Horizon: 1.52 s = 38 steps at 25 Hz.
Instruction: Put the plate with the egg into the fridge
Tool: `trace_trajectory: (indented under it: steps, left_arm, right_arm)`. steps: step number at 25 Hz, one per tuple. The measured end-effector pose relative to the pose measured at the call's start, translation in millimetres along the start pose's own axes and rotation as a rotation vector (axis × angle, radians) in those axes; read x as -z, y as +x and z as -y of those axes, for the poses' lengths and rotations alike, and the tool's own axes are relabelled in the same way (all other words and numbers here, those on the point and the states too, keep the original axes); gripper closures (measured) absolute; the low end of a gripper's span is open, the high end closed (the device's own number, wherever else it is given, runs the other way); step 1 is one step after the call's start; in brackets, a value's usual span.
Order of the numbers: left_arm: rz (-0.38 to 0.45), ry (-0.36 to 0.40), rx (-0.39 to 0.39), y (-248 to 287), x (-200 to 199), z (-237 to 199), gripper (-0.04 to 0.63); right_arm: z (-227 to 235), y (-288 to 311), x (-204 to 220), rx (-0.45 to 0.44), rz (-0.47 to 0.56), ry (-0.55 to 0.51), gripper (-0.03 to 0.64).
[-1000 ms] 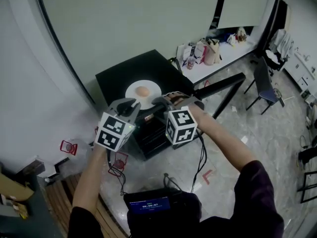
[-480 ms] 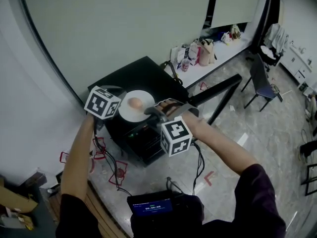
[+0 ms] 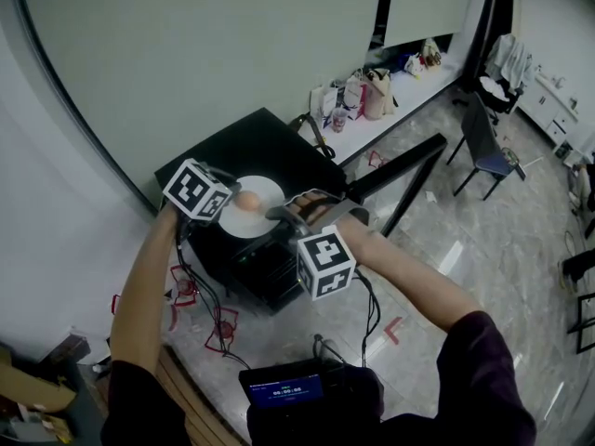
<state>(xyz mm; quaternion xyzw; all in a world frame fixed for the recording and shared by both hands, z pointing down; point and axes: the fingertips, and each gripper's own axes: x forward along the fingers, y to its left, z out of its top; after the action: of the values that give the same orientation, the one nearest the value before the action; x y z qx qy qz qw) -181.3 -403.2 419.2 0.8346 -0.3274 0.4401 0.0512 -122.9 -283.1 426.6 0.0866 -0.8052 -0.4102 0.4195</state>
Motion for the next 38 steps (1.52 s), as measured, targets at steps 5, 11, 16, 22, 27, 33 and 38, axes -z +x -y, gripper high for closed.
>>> trace_trajectory:
  steps: [5, 11, 16, 22, 27, 33, 38]
  left_arm:
    - [-0.002, 0.019, 0.034, 2, 4, 15, 0.555]
    - [-0.008, 0.018, 0.054, 2, 11, 29, 0.555]
    - [0.003, 0.01, -0.005, -4, 13, 24, 0.555]
    - [0.031, -0.025, -0.039, -11, 22, 30, 0.555]
    - [0.1, -0.086, -0.071, -27, 24, 38, 0.555]
    - [0.204, -0.148, -0.118, -49, 21, 58, 0.555]
    - [0.324, -0.227, -0.146, -66, 13, 78, 0.555]
  right_arm:
    - [-10, 1, -1, 0.007, -0.012, -0.035, 0.466]
    - [-18, 4, 5, 0.072, -0.051, -0.095, 0.468]
    - [-22, 0, 3, 0.141, -0.056, -0.129, 0.574]
    - [-21, -2, 6, 0.247, -0.06, -0.172, 0.594]
    - [-21, -2, 11, 0.326, -0.089, -0.203, 0.598]
    - [-24, -6, 14, 0.396, -0.1, -0.212, 0.598]
    - [-29, -14, 15, 0.415, -0.108, -0.206, 0.598]
